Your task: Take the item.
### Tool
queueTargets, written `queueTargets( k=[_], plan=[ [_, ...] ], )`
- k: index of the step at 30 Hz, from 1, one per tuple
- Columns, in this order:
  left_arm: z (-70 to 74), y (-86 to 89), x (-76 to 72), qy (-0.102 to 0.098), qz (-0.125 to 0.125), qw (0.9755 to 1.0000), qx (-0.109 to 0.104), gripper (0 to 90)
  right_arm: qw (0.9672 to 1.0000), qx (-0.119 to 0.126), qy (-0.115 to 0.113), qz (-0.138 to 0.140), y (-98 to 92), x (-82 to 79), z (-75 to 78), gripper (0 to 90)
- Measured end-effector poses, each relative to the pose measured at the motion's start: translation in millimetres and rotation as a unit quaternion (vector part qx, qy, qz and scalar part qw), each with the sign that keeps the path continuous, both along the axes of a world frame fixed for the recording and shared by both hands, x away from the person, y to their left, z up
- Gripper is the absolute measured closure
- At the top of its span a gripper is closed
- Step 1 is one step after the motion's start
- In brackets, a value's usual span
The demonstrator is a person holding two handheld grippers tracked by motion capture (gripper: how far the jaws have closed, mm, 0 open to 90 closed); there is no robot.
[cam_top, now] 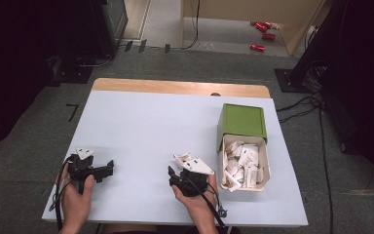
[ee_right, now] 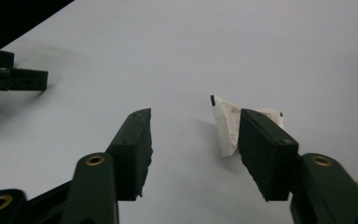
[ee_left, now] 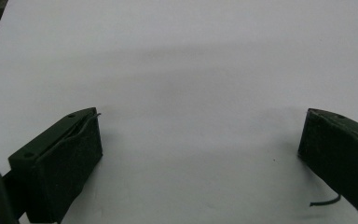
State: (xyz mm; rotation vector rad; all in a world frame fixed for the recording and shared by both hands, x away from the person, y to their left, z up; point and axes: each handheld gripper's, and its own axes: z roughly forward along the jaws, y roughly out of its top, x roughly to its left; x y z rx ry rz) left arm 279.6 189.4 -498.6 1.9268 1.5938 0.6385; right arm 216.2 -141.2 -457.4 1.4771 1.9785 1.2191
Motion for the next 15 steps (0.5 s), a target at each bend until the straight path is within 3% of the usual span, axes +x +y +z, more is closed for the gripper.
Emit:
queueTargets(
  k=[15],
  plan=[
    [0.0, 0.0, 0.0, 0.0, 0.0, 1.0, 0.0, 0.0, 0.9997, -0.001, -0.02, -0.012, -10.0, -9.9, 36.5, 31.1]
  ],
)
